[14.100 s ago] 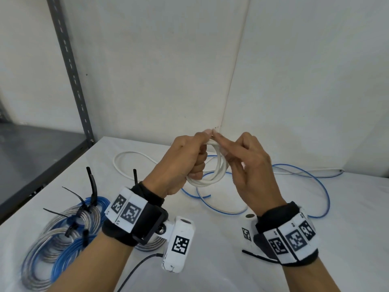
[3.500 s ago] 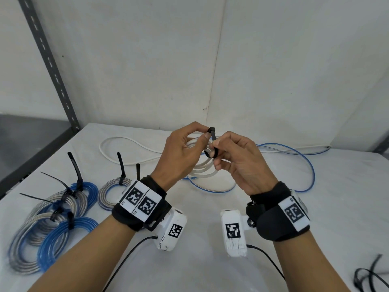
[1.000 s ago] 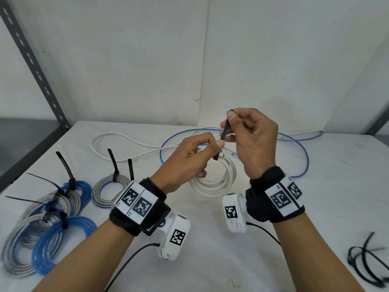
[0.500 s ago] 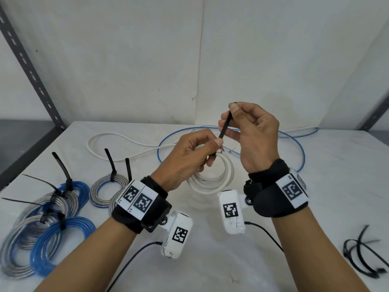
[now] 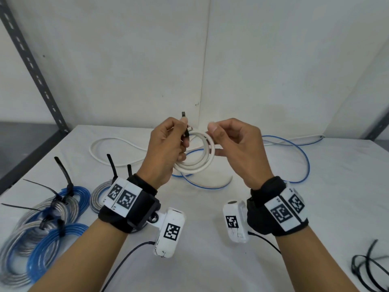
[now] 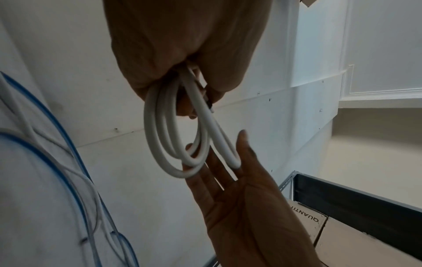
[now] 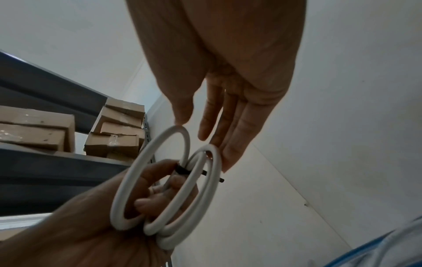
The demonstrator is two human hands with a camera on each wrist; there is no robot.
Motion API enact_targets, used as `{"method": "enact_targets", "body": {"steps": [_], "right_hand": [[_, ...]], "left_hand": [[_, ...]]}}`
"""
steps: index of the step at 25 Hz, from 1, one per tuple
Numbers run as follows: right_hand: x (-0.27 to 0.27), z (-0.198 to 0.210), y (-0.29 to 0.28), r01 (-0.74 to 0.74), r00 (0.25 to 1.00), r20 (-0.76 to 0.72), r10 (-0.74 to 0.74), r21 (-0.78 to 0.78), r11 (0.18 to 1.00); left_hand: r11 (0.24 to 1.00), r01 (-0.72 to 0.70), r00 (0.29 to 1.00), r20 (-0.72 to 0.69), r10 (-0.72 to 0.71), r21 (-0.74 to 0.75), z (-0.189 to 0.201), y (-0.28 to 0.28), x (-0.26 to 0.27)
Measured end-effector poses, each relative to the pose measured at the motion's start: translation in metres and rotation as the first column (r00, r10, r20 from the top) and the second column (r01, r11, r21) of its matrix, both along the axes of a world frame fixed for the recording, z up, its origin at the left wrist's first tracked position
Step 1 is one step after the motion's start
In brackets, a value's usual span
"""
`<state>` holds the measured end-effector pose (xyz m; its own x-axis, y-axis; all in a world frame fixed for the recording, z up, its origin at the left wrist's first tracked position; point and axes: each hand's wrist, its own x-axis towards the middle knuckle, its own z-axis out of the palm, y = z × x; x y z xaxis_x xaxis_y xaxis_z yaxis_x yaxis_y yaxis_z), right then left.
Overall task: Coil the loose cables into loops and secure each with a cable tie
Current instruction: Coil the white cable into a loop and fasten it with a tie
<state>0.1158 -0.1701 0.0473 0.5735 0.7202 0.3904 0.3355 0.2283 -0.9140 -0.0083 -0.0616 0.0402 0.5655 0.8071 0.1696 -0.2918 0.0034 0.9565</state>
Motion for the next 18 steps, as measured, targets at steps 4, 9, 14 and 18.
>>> {"method": "enact_targets", "body": {"steps": [4,9,14,18], "right_hand": [[-0.004,0.005,-0.003,0.011,0.989,0.147,-0.009,-0.015,1.0],[-0.005,-0.001,-0.003,0.071,0.954,0.292,-0.072,0.016,0.997],[-0.012,-0.014,0.003,0.108,0.861,0.468,-0.197,0.21,0.972],[-0.012,-0.022,0.009,0.127,0.751,0.601,-0.274,0.275,0.953]], "left_hand": [[1.0,-0.014,1.0,-0.007,0.013,-0.023,0.001,0.003,-0.002],[1.0,0.008,1.0,-0.002,-0.008,-0.007,0.003,0.001,-0.005],[1.0,0.019,0.999,0.026,-0.019,0.014,0.004,-0.002,-0.005],[0.998,0.04,0.999,0.02,-0.041,0.049,0.001,-0.006,-0.002]]}}
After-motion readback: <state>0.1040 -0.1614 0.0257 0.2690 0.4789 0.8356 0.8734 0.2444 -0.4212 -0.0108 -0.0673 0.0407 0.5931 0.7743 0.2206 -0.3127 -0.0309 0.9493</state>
